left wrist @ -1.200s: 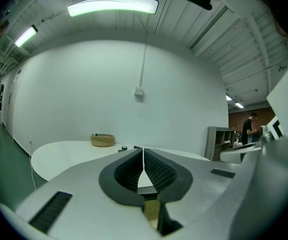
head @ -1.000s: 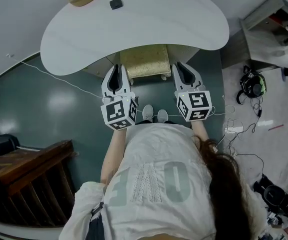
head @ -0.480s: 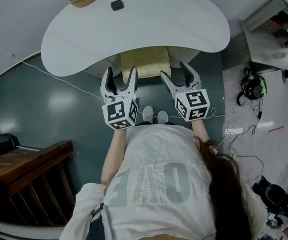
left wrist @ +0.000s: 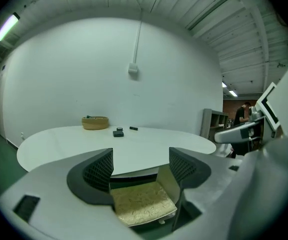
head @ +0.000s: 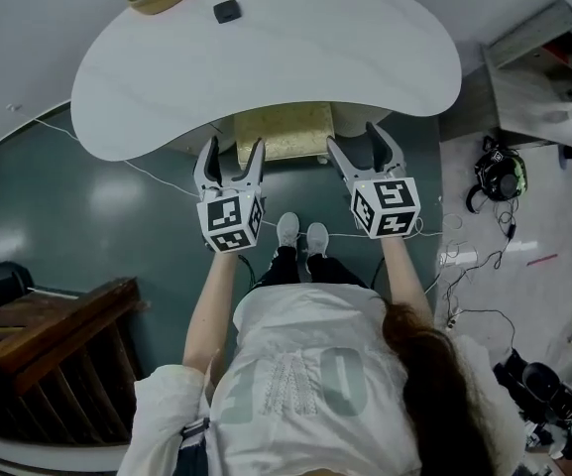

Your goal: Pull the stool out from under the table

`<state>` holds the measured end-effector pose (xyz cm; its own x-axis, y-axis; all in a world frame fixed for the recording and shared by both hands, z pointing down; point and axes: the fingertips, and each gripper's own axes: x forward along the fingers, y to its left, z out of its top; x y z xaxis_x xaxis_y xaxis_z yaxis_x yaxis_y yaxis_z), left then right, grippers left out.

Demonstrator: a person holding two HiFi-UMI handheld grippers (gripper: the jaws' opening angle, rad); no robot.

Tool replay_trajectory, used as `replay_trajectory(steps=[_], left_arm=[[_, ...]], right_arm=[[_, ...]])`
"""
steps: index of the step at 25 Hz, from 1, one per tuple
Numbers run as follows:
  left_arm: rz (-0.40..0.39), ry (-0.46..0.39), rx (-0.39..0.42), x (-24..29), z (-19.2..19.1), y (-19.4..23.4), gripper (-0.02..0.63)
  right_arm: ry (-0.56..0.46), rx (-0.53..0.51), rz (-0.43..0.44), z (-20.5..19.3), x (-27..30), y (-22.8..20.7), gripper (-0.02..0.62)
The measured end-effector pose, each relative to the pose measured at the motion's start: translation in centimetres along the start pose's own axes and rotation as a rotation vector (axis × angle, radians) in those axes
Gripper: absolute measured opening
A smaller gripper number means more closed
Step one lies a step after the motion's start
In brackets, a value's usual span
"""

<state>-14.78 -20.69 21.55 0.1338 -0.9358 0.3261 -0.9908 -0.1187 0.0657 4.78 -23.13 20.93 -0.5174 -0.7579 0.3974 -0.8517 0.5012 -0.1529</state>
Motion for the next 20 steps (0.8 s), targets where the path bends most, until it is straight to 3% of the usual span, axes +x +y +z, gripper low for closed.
replay_trajectory(steps=[3, 8, 17, 20], left_arm=[[-0.011, 0.050, 0.020, 2.1, -2.8, -0.1, 0.325], [-0.002, 0.126, 0.041, 6.2, -10.9, 1.2, 0.325], [0.055, 0.246, 0.011, 10.1, -27.4, 7.0, 0.324], [0.063, 0.254, -0.040, 11.0, -31.8, 7.8, 0.325]], right_arm=[[0.032, 0.015, -0.001, -2.1, 1.8, -1.7, 0.322], [0.115, 0.029, 0.001, -9.4, 6.1, -4.0, 0.322], [0.261, -0.038, -0.019, -24.2, 13.1, -6.3, 0.322], [0.301, -0.033, -0.032, -28.8, 15.0, -7.4, 0.322]])
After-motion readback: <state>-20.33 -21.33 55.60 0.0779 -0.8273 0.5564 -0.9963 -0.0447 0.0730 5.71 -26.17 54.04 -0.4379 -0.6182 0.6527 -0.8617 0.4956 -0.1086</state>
